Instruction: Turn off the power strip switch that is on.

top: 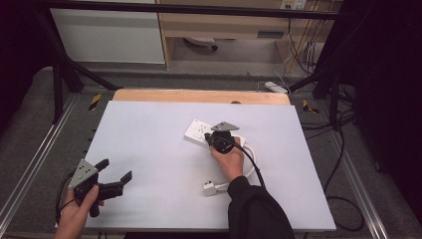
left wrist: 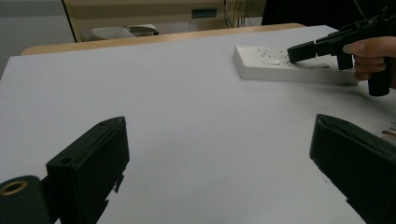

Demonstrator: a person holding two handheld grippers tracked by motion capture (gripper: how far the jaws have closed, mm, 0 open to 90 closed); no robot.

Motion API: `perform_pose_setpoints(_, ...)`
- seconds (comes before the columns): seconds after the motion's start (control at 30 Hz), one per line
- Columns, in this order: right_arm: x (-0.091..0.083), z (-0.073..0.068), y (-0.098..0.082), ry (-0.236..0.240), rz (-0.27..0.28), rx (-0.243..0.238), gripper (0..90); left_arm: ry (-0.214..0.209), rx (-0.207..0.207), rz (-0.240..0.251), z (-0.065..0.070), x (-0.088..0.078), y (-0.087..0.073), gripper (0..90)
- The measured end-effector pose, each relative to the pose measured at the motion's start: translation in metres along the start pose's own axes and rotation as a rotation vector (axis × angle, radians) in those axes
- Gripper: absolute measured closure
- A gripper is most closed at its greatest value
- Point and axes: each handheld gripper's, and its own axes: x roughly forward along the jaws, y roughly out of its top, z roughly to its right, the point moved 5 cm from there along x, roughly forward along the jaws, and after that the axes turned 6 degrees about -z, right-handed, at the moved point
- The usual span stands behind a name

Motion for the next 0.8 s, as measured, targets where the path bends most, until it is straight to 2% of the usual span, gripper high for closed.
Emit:
perform_pose_setpoints(0.6, 0.0002, -0.0021, -0.0003, -0.012, -0.003, -0.011, 90.0, -0.001, -0.003, 0.001, 0.0009, 0.0006, 0.0000, 4.7)
perform_pose_setpoints(0.8, 0.0012, -0.0026, -0.0017, -0.020, -0.002, -0.031, 90.0, -0.003, 0.007, -0.006, 0.0017, 0.0012, -0.0005, 4.7)
